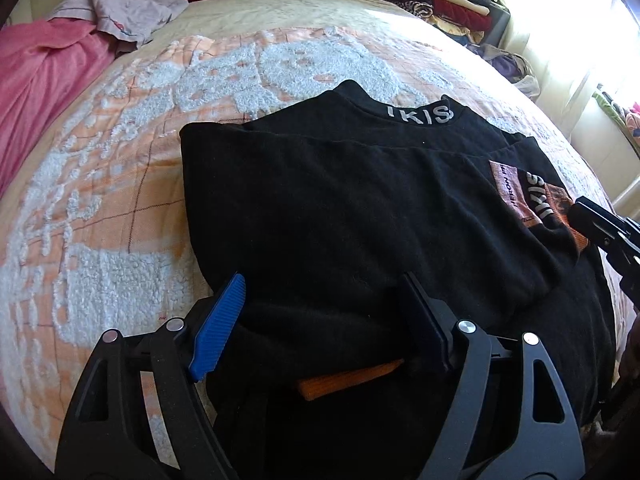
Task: Fold small clothes
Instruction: 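Move both open tools along the shirt body toward its hem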
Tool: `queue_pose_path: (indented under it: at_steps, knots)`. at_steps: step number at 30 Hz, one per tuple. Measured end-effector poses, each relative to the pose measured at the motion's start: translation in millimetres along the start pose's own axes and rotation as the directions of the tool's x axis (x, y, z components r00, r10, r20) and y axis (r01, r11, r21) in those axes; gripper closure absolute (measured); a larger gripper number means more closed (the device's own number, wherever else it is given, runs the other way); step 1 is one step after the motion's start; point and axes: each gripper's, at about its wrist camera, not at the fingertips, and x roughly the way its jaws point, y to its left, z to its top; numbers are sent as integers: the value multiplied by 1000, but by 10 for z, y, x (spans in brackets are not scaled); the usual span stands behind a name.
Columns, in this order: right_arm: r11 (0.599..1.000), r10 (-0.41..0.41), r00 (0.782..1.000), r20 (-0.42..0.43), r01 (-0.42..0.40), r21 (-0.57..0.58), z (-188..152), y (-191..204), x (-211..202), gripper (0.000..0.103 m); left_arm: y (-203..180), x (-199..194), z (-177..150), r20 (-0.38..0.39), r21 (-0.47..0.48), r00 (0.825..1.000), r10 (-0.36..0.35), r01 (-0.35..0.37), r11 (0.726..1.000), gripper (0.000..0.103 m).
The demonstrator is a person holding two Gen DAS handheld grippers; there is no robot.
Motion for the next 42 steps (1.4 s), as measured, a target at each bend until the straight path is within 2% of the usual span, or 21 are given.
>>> queue_pose_path:
  at_steps: [5,8,14,15,18,21,25,30,35,42]
  knots:
    - [1000,11,999,-50,-12,-25,23,90,167,75,-7,-23,-15,1,5,1000,1,-1,1000,33]
    - [999,34,995,-93,-34,-2,-7,52,297,67,-11,-32,-12,0,4,1000,-1,1,1000,33]
    - [1000,-8,991,-134,10,17,-105,-49,421,64,-11,-40,-8,0,4,1000,-3,3,1000,33]
    - [999,-4,991,-135,8,31,-129,-82,429,60,-8,-45,-10,-1,4,1000,-5,5,1000,33]
    - [997,22,991,-133,-12,74,-184,-153,444,60,0,-56,-15,-1,3,1000,-10,10,1000,33]
    - [999,-6,991,-137,13,51,-179,-101,432,59,3,-62,-19,-1,2,1000,-10,10,1000,33]
    - [998,3,991,-137,6,67,-182,-87,393,52,2,-60,-15,-2,1,1000,-11,11,1000,33]
    - [998,-11,991,-133,19,64,-196,-55,373,50,2,-61,-15,-1,1,1000,-11,11,1000,33]
    - [998,-6,995,-103,13,68,-203,-24,268,42,-3,-75,-9,-2,-2,1000,-11,11,1000,33]
    - [996,-1,997,-75,8,87,-209,-53,132,38,-21,-156,7,-1,-6,1000,-28,28,1000,32]
